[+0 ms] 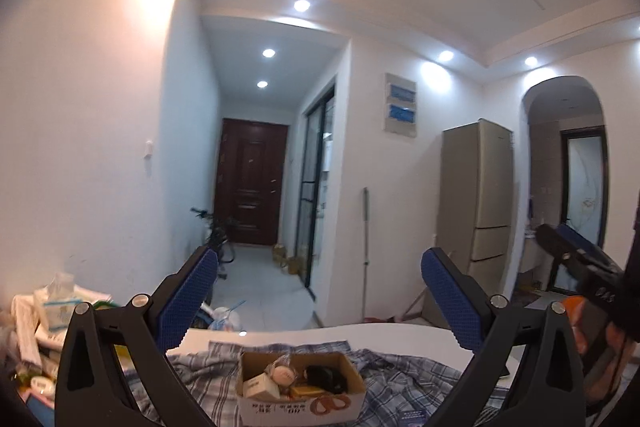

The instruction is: Organize objects

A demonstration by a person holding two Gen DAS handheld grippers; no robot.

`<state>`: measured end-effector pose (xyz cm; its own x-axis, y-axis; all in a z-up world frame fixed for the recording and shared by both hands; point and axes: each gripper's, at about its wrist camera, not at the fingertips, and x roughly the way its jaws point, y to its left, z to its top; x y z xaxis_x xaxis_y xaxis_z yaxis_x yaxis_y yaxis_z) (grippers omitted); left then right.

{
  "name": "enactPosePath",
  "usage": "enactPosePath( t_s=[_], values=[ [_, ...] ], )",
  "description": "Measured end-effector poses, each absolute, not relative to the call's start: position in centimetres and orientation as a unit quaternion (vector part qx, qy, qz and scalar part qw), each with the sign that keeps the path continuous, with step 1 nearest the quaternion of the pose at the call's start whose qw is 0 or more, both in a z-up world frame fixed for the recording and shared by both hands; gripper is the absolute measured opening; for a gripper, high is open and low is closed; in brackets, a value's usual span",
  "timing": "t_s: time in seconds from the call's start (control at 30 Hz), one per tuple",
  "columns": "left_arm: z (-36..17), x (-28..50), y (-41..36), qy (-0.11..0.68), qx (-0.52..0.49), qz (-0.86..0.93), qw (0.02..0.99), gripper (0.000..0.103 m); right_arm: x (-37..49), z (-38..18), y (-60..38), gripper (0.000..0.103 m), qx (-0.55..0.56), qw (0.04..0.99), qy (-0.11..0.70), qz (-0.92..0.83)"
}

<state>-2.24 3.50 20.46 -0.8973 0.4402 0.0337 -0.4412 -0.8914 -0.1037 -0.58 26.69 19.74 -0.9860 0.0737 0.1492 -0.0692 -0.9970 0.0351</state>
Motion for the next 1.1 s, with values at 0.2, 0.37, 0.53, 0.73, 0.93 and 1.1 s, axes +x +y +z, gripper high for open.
enactPosePath(
  t_s=[0.2,0.37,0.53,0.73,0.93,1.1],
  values=[
    [17.9,1.2,2.3,-0.037,0.009,0.984,0.173,0.103,1.4,16.4,26.7,0.103,0.054,0.044,0.04,0.997],
    [14.3,4.1,2.6,-0.037,-0.004,0.985,0.168,0.103,1.6,12.6,25.0,0.103,0.015,0.071,0.018,0.997],
    [10.2,4.5,3.6,-0.025,-0.037,0.988,0.147,0.103,1.4,9.6,25.0,0.103,-0.037,0.017,0.063,0.997],
    [6.2,3.9,4.5,-0.033,-0.093,0.982,0.16,0.103,2.4,6.2,24.9,0.103,-0.054,0.064,0.062,0.995],
    [2.3,2.4,5.1,-0.032,-0.156,0.972,0.172,0.103,2.3,4.0,26.4,0.103,-0.088,0.096,0.075,0.989],
    [-0.4,0.6,6.4,-0.004,-0.173,0.973,0.149,0.103,0.5,2.3,27.7,0.103,-0.125,0.106,0.091,0.982]
  ],
)
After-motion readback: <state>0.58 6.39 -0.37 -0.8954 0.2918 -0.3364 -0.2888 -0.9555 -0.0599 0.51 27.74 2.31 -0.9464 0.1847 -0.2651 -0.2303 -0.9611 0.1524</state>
